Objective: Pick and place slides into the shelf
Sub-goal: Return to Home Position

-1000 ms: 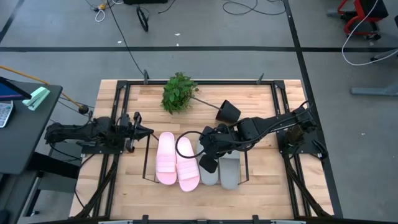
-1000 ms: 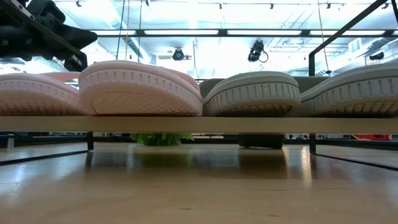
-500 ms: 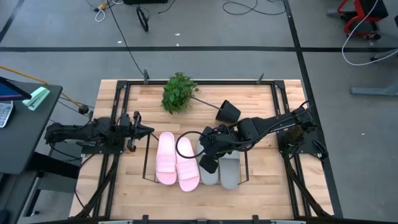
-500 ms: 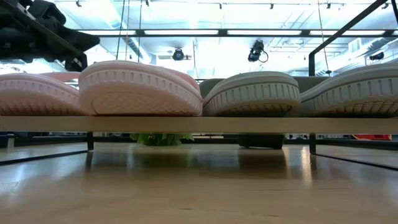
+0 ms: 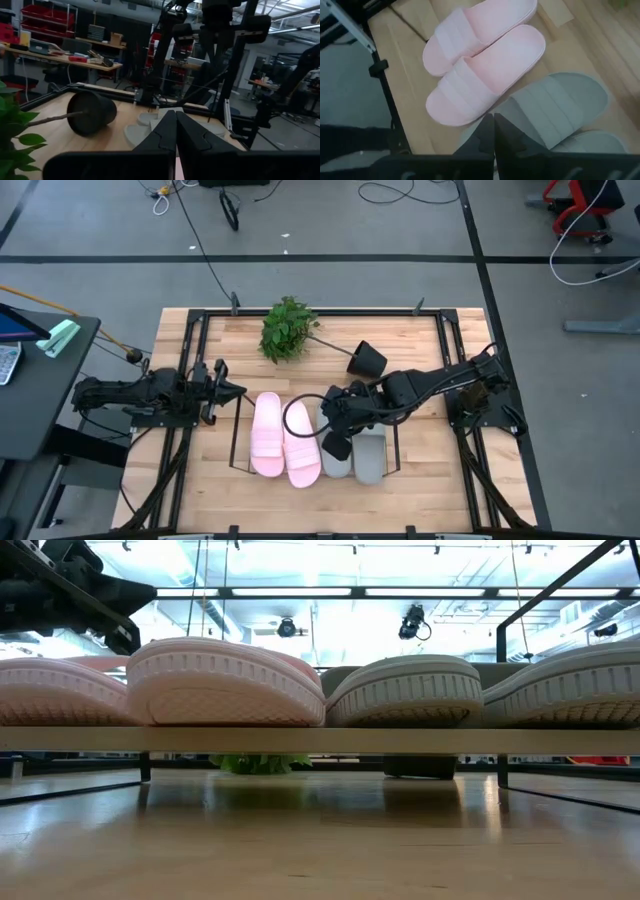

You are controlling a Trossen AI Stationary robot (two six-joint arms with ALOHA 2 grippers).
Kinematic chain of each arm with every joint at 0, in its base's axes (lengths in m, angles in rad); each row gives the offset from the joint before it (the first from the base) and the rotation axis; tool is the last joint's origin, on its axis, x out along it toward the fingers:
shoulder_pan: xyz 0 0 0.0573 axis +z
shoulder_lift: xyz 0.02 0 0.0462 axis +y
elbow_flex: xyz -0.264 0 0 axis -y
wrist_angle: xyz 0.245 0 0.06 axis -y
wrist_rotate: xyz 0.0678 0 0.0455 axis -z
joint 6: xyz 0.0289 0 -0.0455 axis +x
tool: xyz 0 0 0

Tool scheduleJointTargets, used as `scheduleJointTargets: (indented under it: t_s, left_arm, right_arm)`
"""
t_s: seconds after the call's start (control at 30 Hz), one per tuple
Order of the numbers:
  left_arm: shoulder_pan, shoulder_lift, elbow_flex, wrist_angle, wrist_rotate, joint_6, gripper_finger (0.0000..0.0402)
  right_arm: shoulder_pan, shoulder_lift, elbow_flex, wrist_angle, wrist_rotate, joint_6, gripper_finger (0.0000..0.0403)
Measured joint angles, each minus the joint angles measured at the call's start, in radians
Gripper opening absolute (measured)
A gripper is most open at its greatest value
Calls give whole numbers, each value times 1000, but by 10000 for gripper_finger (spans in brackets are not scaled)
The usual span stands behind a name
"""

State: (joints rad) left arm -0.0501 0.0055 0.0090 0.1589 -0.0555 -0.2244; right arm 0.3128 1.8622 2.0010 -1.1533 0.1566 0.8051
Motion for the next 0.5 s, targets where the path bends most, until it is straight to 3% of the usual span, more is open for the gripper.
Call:
scheduleJointTargets:
  t_s: [0.3, 0.4, 0.5]
  left_arm:
    - [0, 0, 0, 0, 7, 1, 17]
    - [0, 0, -1, 0, 7, 4, 22]
    - [0, 1, -1, 0, 7, 1, 25]
  right_arm:
    - [43, -11, 0, -110, -33, -123, 0]
    - [22, -36, -76, -4, -54, -183, 0]
    - [-18, -81, -250, 247, -102, -222, 0]
